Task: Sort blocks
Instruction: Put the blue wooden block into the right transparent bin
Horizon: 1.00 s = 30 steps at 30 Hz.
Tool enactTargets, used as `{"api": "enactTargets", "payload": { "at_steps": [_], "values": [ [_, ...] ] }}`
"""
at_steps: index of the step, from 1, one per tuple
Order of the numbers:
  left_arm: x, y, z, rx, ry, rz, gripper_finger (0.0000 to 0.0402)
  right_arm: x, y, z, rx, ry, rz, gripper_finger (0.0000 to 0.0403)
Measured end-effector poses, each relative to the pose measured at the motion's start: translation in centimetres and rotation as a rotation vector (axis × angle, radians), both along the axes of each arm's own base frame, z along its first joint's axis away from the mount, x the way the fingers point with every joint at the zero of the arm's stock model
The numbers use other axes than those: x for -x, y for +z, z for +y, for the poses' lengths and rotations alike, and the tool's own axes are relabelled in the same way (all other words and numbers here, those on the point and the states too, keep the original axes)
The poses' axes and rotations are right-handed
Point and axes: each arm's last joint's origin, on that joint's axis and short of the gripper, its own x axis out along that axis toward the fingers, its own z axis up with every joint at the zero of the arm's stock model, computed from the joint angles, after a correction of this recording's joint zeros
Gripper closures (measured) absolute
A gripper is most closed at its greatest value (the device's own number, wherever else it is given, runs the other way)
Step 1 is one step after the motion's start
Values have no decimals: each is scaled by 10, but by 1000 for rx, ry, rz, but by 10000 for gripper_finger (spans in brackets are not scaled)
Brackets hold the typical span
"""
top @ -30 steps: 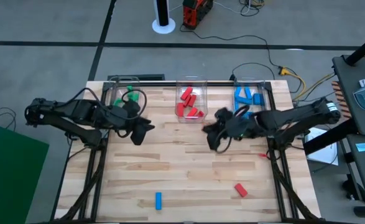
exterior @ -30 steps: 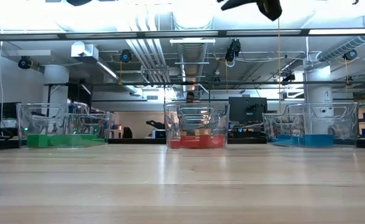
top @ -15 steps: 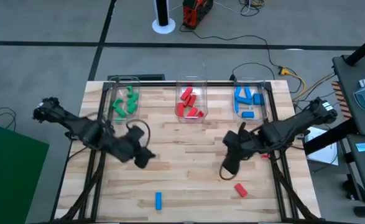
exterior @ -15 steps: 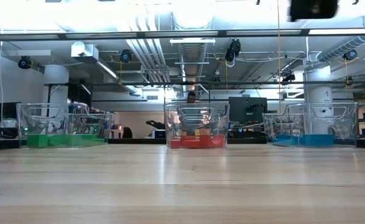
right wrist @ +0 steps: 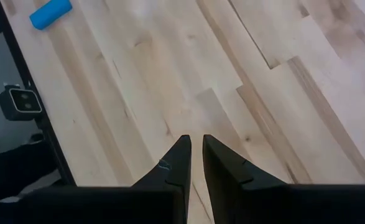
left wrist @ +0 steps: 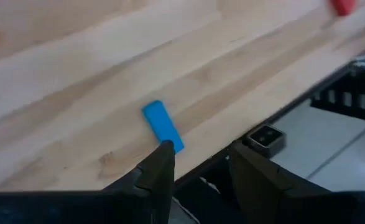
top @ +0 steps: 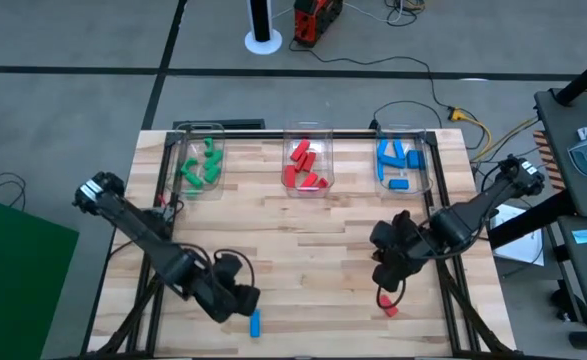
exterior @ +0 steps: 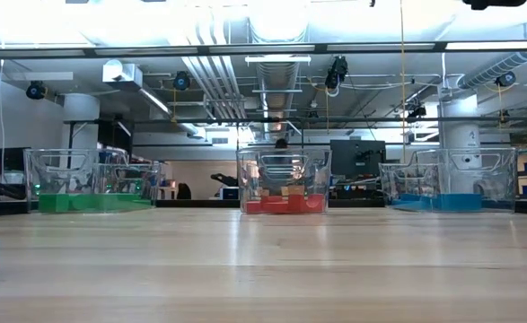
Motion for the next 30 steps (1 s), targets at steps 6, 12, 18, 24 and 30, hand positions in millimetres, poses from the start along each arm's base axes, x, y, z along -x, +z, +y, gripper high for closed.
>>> {"api": "enactTargets", "payload": {
  "at_steps": [6, 12, 18, 24, 30],
  "values": [
    [-8, -16, -15, 34, 103, 65, 271, 3, -1, 4, 11, 31, 6, 371],
    [-31, -35, -36, 99, 231, 169, 271, 3, -2, 3, 40, 53, 1, 371],
    [-52, -47, -55, 36, 243, 296, 270, 3, -4, 3, 58, 63, 3, 371],
    [-65, -54, -66, -49, 279, 386, 237, 3, -5, 3, 79, 88, 3, 371],
    [-74, -70, -73, -76, 277, 410, 179, 4, -5, 2, 89, 94, 12, 371]
  ]
}}
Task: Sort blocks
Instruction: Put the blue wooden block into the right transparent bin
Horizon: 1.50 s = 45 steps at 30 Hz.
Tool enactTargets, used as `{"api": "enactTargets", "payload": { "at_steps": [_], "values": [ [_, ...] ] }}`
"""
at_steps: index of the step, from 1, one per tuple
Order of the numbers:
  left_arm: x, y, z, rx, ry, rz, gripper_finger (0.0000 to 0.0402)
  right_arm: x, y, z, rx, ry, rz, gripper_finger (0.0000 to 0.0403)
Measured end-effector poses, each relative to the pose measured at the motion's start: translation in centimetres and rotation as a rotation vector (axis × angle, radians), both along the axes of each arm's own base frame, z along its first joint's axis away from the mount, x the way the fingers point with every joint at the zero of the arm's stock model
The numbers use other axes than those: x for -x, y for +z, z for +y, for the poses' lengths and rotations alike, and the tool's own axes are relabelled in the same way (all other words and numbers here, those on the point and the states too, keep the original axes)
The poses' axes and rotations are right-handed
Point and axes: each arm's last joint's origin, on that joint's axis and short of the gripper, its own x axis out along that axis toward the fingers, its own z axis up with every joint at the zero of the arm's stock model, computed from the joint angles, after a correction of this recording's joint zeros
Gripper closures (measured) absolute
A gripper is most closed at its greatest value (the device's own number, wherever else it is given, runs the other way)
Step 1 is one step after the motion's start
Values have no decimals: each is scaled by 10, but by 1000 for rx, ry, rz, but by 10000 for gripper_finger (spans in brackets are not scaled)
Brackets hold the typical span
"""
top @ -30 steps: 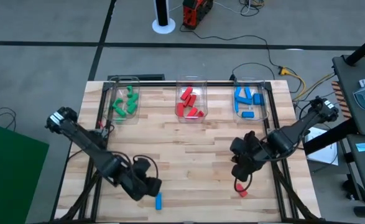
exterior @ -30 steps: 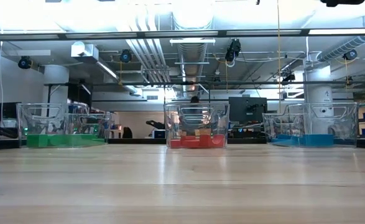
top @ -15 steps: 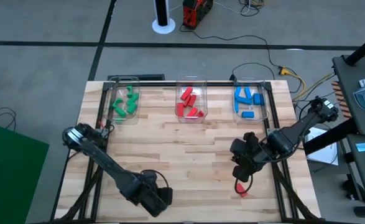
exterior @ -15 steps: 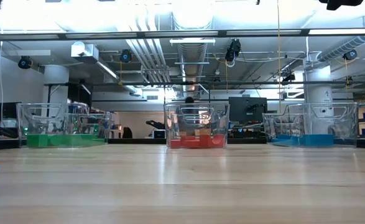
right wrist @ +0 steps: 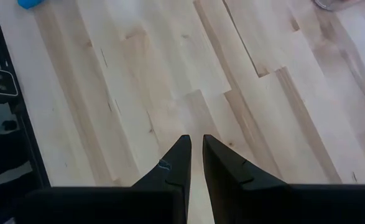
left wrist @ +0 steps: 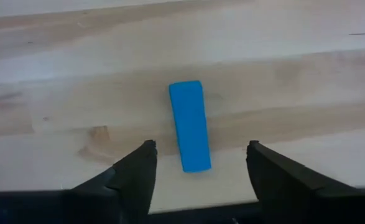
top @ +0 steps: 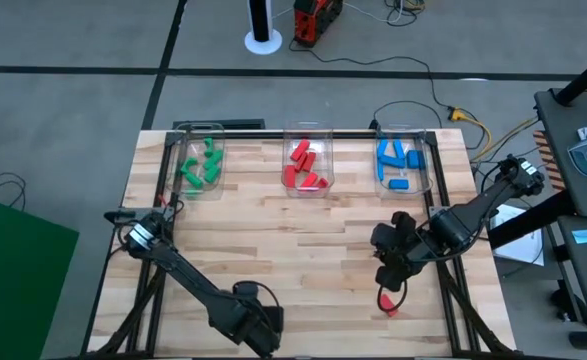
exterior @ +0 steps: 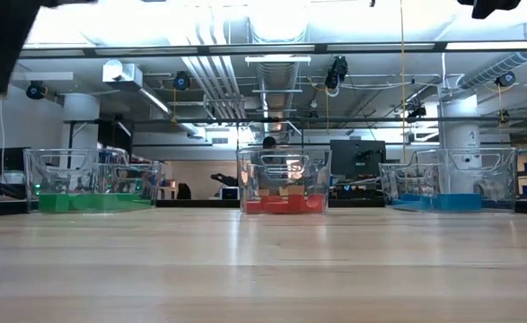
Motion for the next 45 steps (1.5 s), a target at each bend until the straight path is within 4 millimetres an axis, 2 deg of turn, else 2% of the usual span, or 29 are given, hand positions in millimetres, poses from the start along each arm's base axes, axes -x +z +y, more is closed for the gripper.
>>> {"api": "enactTargets", "payload": {
  "at_steps": [7, 23, 30, 39, 45],
  "values": [
    [0, -13, 0, -27, 8, 33, 149, 2, -2, -2, 17, -1, 28, 371],
    [-5, -52, -15, -54, -22, 62, 148, 4, -2, -3, 31, -1, 46, 371],
    [-6, -62, -17, -64, -46, 73, 149, 6, -3, -4, 41, -1, 61, 371],
    [-6, -66, -17, -69, -56, 77, 183, 6, -3, -4, 39, -4, 61, 371],
    [-6, -67, -18, -72, -82, 78, 242, 6, -3, -4, 43, -9, 57, 371]
  ]
}}
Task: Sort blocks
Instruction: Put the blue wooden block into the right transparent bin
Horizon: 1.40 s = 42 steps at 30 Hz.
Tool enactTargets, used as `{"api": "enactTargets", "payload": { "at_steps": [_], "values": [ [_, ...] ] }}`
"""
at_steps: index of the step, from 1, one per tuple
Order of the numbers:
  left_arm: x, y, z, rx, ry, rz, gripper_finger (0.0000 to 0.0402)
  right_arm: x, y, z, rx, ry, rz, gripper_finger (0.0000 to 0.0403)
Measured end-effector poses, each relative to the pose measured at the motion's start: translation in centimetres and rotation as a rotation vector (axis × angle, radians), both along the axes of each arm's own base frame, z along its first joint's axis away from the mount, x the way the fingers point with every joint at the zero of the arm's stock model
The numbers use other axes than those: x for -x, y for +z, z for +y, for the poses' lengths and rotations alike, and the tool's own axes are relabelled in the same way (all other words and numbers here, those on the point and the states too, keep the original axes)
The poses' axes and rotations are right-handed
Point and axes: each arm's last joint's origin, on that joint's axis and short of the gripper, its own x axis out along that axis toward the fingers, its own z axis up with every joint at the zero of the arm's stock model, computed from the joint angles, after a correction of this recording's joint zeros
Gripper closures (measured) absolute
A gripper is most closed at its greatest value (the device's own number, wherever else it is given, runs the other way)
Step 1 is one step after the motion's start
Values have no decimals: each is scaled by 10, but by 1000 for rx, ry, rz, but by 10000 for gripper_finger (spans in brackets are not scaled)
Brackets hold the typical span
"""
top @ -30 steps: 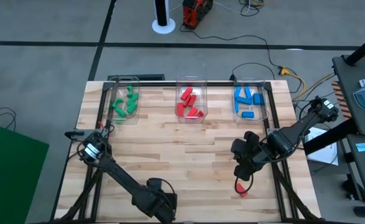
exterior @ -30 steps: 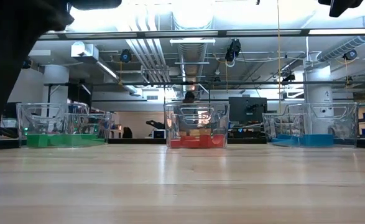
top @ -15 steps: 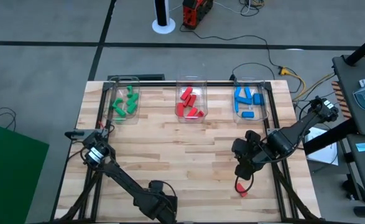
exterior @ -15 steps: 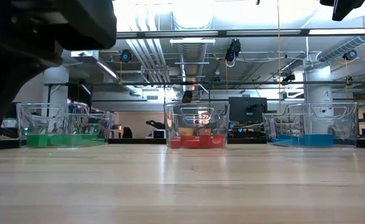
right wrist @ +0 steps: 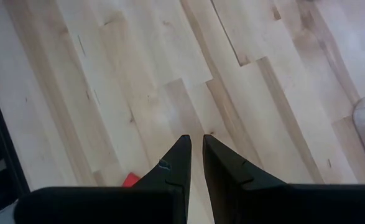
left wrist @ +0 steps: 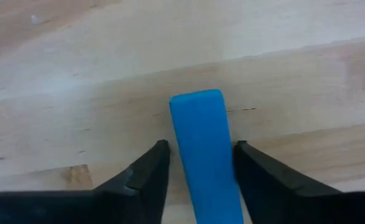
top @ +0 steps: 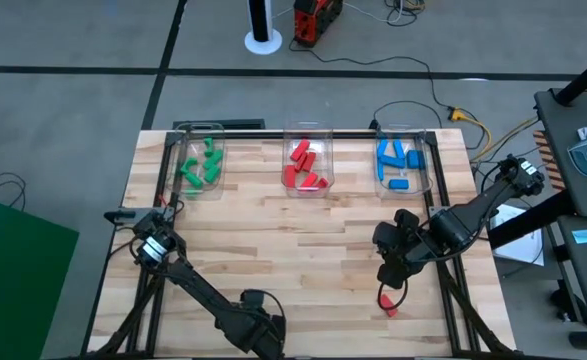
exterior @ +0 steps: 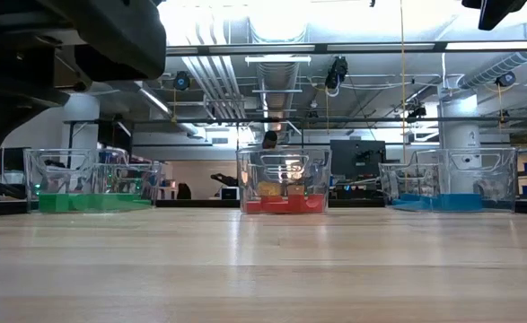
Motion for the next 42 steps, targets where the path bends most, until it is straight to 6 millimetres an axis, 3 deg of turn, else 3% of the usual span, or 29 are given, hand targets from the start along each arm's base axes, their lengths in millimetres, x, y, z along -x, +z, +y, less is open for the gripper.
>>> {"api": "enactTargets", "payload": {
  "at_steps": [8, 16, 23, 30, 35, 42],
  "values": [
    [1, 0, 0, -2, -25, 2, 329, 0, 0, 0, 1, -1, -1, 371],
    [1, 6, -1, 2, -112, -1, 320, 0, 0, 0, 1, -1, -1, 371],
    [4, 37, 3, 14, -236, -52, 317, 0, 0, 0, 14, 1, -8, 371],
    [14, 95, 16, 1, -427, -215, 317, -1, 1, 0, 41, 77, -14, 371],
    [29, 151, 34, -48, -572, -391, 317, -8, 3, 4, 69, 228, -79, 371],
    [57, 219, 72, -156, -715, -601, 316, -29, 19, 18, 131, 522, -356, 371]
  ]
}}
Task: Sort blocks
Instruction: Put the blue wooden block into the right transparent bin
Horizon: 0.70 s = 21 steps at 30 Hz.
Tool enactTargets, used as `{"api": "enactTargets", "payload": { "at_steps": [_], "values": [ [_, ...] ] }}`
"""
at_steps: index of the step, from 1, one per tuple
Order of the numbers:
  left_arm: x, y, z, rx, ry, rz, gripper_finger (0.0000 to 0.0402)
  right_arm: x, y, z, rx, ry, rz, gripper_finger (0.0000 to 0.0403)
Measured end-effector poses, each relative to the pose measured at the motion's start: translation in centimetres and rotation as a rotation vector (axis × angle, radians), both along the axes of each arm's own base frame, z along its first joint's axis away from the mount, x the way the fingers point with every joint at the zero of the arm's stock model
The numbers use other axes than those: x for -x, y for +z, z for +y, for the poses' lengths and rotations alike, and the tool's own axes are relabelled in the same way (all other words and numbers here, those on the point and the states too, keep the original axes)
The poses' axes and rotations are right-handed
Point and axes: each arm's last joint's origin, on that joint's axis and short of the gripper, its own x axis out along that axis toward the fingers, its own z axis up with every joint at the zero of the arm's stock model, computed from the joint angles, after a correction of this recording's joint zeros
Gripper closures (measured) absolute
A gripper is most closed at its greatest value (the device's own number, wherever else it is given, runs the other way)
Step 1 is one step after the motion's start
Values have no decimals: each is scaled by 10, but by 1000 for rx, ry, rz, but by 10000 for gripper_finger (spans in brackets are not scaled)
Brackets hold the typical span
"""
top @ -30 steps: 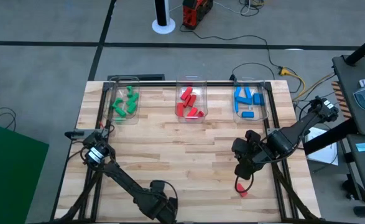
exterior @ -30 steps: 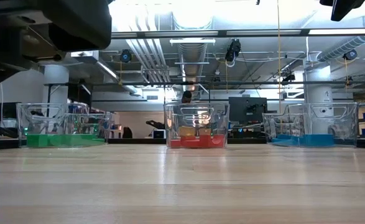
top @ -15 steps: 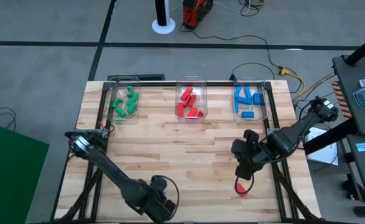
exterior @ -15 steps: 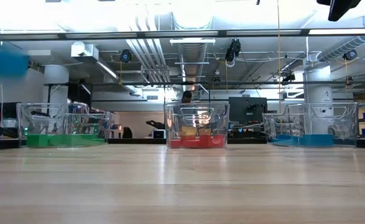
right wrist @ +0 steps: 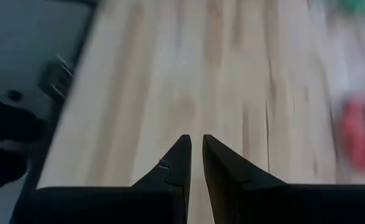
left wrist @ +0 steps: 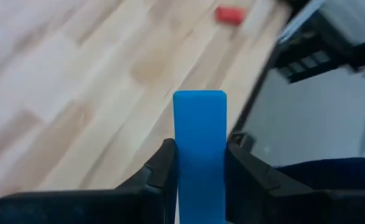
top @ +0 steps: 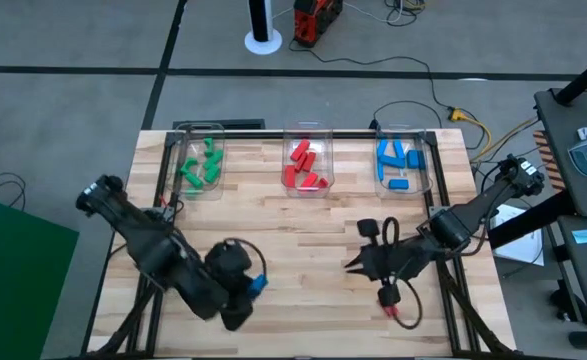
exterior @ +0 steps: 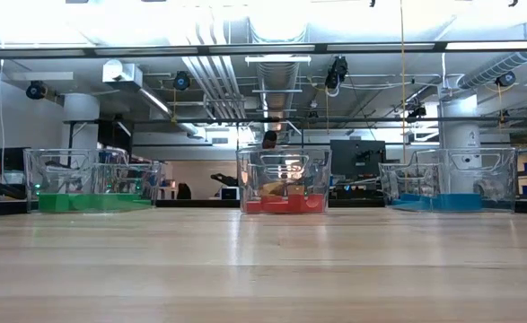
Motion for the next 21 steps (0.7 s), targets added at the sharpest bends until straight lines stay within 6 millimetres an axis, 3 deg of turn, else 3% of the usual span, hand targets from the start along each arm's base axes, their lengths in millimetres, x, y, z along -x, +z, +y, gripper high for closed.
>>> {"api": "enactTargets", "payload": {
  "at_steps": [5, 10, 14, 21],
  "values": [
    [17, 38, 24, -11, -102, -152, 316, -14, 22, 9, 111, 213, -274, 371],
    [31, 68, 45, 4, -192, -290, 316, -25, 46, 11, 343, 247, -521, 362],
    [35, 81, 58, -7, -253, -353, 316, -36, 65, 9, 476, 223, -649, 335],
    [26, 83, 79, -33, -384, -353, 316, -67, 88, 6, 507, 182, -680, 276]
  ]
}}
